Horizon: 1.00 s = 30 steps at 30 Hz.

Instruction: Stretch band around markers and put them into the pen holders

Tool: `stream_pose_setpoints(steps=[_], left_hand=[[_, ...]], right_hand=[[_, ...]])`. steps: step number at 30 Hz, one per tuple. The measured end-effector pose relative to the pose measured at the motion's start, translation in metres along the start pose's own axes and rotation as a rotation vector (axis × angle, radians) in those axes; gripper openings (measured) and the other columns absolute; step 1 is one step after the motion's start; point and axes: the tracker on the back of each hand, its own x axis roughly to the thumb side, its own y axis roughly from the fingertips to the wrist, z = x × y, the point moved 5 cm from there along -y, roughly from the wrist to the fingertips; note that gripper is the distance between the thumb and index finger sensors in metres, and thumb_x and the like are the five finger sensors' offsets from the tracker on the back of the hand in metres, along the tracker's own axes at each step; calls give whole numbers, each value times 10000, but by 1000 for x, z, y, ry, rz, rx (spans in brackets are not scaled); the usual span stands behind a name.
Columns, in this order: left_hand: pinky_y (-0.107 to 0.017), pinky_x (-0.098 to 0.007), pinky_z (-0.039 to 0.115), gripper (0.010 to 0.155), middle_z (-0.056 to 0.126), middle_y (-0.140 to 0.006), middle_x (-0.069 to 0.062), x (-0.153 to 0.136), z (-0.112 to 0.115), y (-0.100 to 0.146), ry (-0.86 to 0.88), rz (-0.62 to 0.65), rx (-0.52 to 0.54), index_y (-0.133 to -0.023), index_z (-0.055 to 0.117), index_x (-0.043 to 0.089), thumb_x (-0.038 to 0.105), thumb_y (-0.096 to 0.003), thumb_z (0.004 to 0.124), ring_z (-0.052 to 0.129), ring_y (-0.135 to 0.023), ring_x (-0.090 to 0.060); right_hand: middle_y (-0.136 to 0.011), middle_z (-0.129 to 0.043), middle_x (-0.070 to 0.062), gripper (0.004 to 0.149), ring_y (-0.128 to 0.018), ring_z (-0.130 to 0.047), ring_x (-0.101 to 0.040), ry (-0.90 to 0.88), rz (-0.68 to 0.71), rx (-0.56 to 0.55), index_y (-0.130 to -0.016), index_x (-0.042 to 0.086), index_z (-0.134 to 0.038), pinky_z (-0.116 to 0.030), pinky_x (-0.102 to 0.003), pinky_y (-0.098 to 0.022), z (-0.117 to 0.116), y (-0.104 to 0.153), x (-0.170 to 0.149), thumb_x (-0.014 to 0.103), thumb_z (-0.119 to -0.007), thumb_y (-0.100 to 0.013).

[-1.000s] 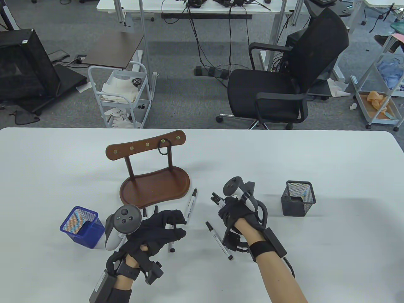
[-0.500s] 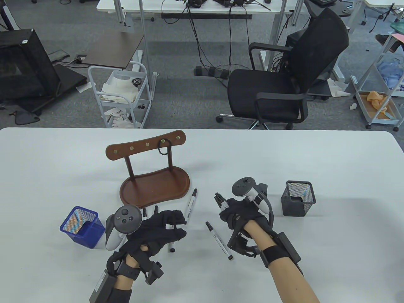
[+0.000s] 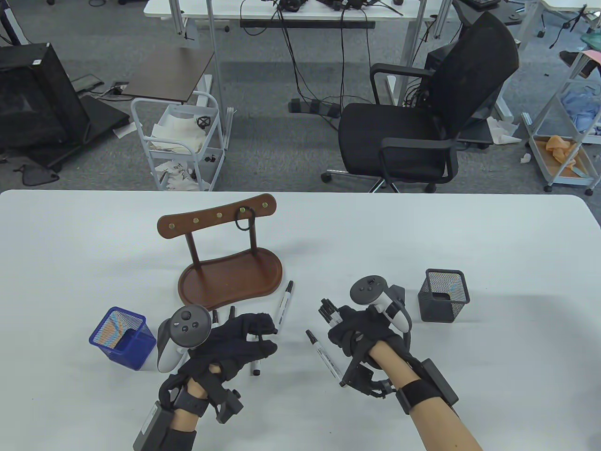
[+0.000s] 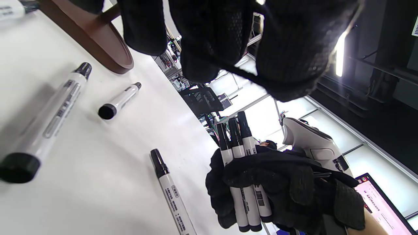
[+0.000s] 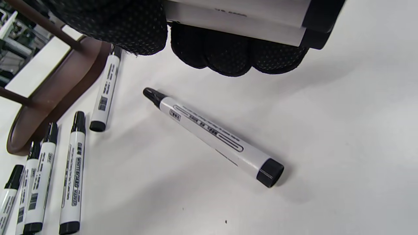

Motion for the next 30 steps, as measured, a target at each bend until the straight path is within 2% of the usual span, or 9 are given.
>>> stream_pose_setpoints(steps=[4, 11, 26, 30], left_hand=[[-743, -747, 437, 661, 864, -1044, -123, 0, 0, 0, 0, 1, 2, -1025, 696, 133, 428, -488, 946, 648, -1056, -500], [-742, -748, 437, 661, 864, -1046, -102, 0, 0, 0, -3, 2, 2, -1025, 697, 132, 428, -488, 946, 651, -1056, -499], [-742, -747, 437, 660, 864, -1043, -124, -1, 0, 0, 0, -4, 3, -1024, 698, 131, 427, -488, 946, 654, -1054, -498], [-742, -747, 437, 662, 864, -1044, -120, -1, -1, 0, -1, -1, 5, -1025, 696, 130, 427, -489, 946, 648, -1056, -498]], right_hand=[[-882, -799, -13, 529, -703, -903, -249, 57, -12, 4, -972, 269, -545, -804, -522, -600, -13, 0, 3, 347, -832, -535], [-892, -785, -15, 589, -692, -900, -245, 242, -50, -92, -999, 246, -553, -807, -510, -588, -30, -1, 12, 372, -853, -508], [-876, -754, 6, 564, -668, -881, -226, 431, -106, -207, -970, 234, -615, -798, -492, -582, -49, -3, 20, 407, -867, -496], [-869, -754, 2, 561, -667, -874, -234, 409, -108, -210, -971, 226, -609, -794, -499, -580, -49, -3, 19, 399, -867, -504]])
